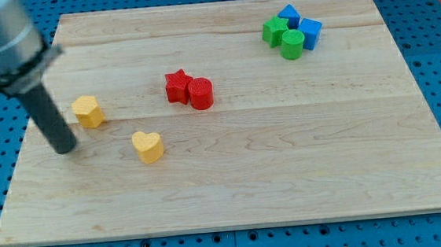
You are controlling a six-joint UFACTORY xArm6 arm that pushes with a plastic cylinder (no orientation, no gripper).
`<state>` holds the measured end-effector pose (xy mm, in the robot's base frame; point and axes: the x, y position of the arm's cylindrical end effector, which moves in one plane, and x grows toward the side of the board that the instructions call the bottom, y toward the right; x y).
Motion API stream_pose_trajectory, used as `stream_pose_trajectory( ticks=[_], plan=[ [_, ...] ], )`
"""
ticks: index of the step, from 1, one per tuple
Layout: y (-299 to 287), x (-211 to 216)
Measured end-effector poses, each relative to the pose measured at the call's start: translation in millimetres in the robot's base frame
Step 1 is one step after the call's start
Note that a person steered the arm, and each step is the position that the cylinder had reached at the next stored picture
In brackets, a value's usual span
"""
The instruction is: Slide the yellow heart into the group of blocks
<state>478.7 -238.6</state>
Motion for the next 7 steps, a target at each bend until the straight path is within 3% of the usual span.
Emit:
stream_pose_trajectory(
  ticks=[1,2,3,4,5,7],
  plan=[
    [-1.4,-44.8],
    [41.6,-61.4],
    [101.2,-52.7],
    [85.8,9.4],
    [106.8,38.9],
    [191.2,11.5]
  ],
)
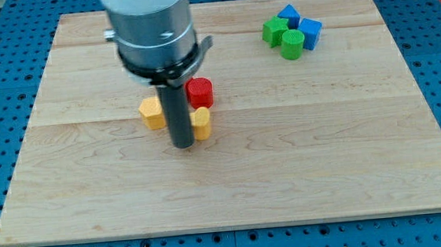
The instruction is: Slide the yellow heart into the group of blocks
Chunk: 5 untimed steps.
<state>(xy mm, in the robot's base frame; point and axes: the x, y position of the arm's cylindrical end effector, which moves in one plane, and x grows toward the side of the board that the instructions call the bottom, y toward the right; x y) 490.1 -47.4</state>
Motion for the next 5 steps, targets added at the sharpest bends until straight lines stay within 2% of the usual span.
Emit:
stream_pose_trajectory(
  ticks=[2,3,4,5],
  plan=[
    [45.1,6.3],
    [33.4,-14.6],
    [-13.1,-2.4],
    [-42.6,28.3]
  ],
)
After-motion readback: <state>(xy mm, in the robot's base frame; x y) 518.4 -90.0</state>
